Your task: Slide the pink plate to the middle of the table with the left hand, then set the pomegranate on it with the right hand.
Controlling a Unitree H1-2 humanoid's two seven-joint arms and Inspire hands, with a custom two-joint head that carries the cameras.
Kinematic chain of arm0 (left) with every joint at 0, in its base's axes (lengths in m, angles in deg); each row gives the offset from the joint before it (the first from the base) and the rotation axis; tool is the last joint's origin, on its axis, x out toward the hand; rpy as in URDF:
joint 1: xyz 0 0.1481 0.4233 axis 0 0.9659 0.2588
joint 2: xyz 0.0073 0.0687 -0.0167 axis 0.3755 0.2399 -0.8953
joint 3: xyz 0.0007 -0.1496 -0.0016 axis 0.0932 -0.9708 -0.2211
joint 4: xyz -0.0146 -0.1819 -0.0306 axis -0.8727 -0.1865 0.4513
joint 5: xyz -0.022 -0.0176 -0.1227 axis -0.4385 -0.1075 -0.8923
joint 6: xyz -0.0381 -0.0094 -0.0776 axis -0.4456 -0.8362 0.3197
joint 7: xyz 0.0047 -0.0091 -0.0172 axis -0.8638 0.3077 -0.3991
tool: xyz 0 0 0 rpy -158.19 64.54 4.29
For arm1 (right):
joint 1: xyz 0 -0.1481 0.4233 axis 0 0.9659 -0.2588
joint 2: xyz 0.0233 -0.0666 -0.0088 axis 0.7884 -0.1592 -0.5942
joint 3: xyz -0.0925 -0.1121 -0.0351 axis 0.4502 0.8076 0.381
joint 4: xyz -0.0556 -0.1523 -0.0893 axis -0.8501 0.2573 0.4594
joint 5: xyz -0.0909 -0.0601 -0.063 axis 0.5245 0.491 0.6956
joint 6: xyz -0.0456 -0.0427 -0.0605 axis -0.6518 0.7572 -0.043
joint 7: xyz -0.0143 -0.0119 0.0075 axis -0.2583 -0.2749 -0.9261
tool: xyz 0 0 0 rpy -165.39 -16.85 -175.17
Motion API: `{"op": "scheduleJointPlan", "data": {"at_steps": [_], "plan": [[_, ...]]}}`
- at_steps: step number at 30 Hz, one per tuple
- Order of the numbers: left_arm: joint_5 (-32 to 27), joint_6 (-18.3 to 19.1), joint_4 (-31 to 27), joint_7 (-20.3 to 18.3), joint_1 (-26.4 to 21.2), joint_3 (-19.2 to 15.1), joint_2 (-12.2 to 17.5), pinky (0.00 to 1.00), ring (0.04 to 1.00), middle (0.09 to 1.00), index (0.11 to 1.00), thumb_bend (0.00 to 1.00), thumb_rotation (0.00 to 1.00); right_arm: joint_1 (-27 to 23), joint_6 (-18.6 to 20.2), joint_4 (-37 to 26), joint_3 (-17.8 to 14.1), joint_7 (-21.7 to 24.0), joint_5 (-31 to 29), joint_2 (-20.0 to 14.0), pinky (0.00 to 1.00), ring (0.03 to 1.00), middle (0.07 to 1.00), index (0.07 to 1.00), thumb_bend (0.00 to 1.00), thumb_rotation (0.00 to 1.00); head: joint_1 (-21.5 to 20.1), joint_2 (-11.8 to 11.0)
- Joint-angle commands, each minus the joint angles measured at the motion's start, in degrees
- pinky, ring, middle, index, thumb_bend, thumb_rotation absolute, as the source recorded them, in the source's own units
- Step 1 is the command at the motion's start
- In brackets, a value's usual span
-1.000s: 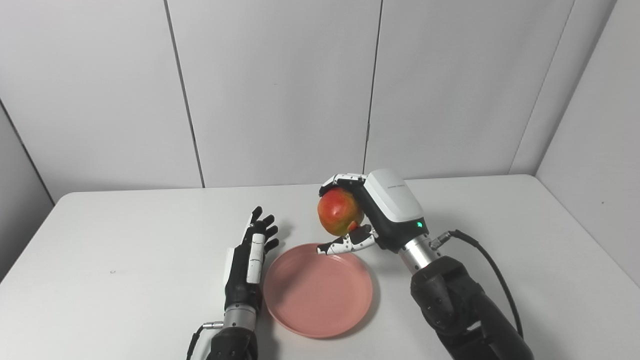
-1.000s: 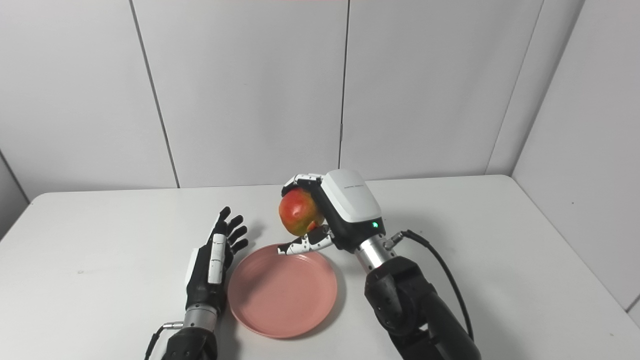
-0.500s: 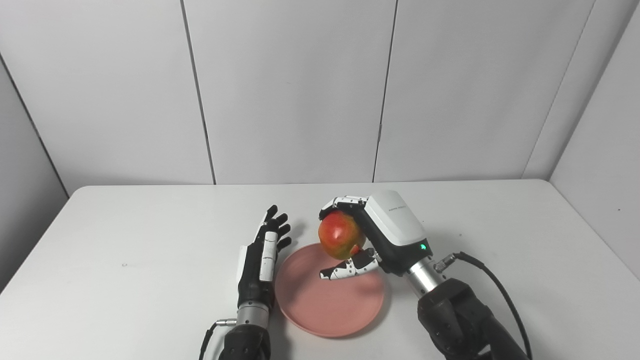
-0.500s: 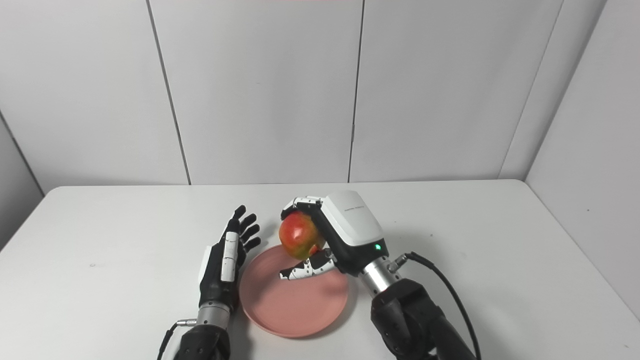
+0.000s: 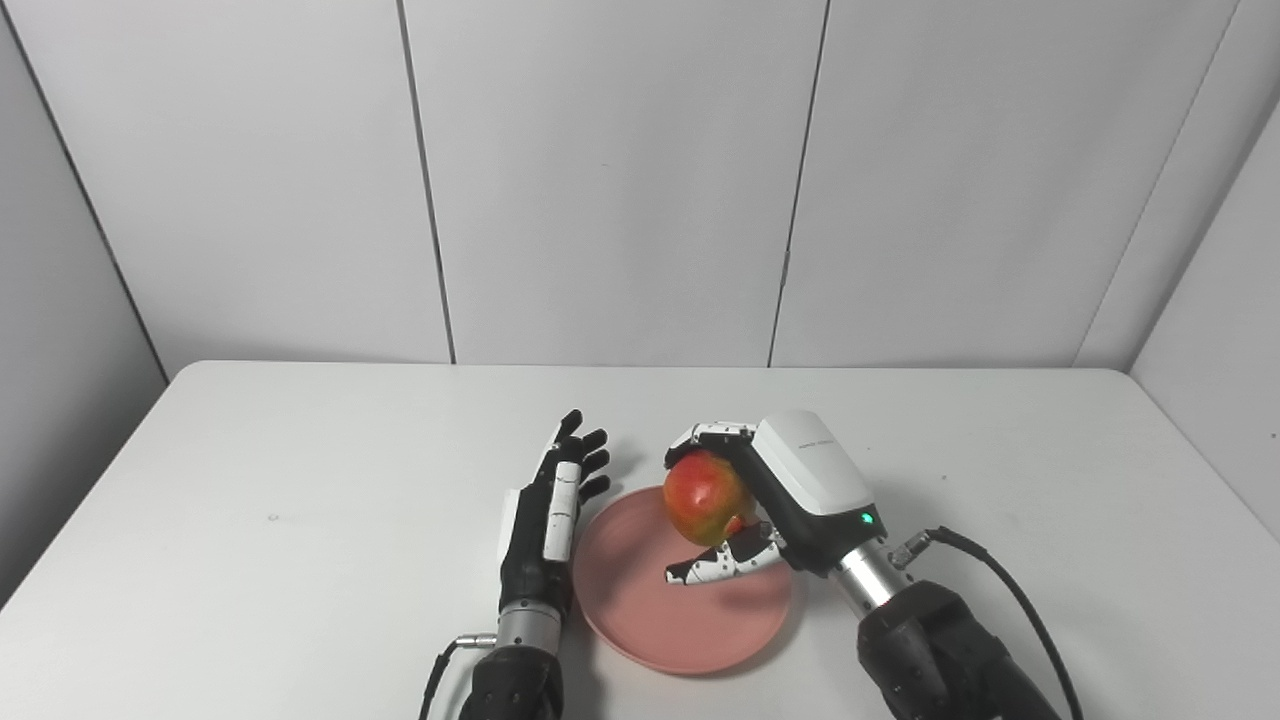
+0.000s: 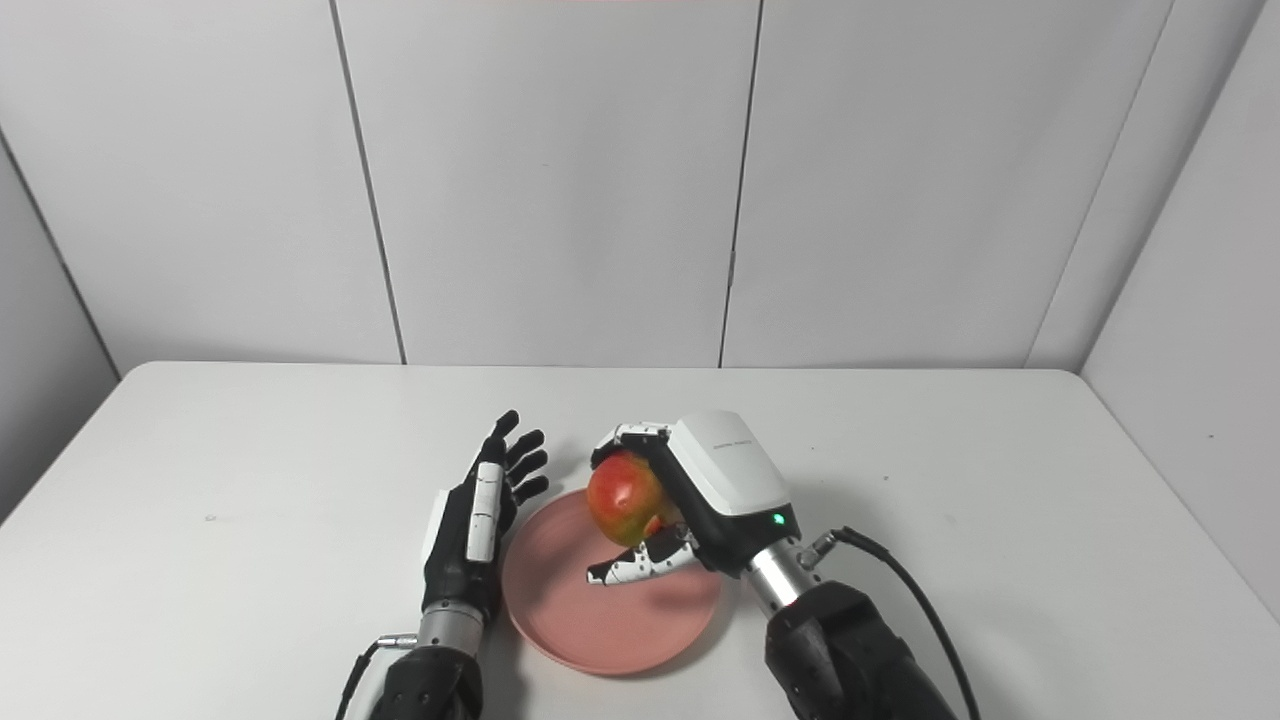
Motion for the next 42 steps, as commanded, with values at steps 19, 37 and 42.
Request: {"op": "scheduleJointPlan", "data": {"at_steps": [19, 37, 42], "plan": [[2.33, -0.50, -0.20, 1.57, 0.70, 2.08, -1.43, 0.82, 0.849, 0.812, 0.857, 0.84, 1.00, -2.61, -2.86, 3.07, 0.16, -1.01, 0.12, 1.51, 0.21, 0.294, 0.431, 0.490, 0.50, 0.18, 0.73, 1.04], [2.04, -0.16, -0.42, 1.41, 0.58, 1.81, -1.74, 0.86, 0.806, 0.787, 0.835, 0.84, 1.00, -1.23, -0.92, 6.11, 1.71, -0.80, 2.54, 3.03, 0.23, 0.320, 0.463, 0.493, 0.50, 0.17, 0.62, 1.70], [1.97, 0.58, -1.29, 1.45, 0.81, 1.89, -1.87, 0.83, 0.805, 0.790, 0.828, 0.85, 1.00, -1.15, -0.28, 5.81, 1.52, -0.31, 3.03, 3.08, 0.25, 0.351, 0.489, 0.494, 0.50, 0.17, 0.88, 2.16]]}}
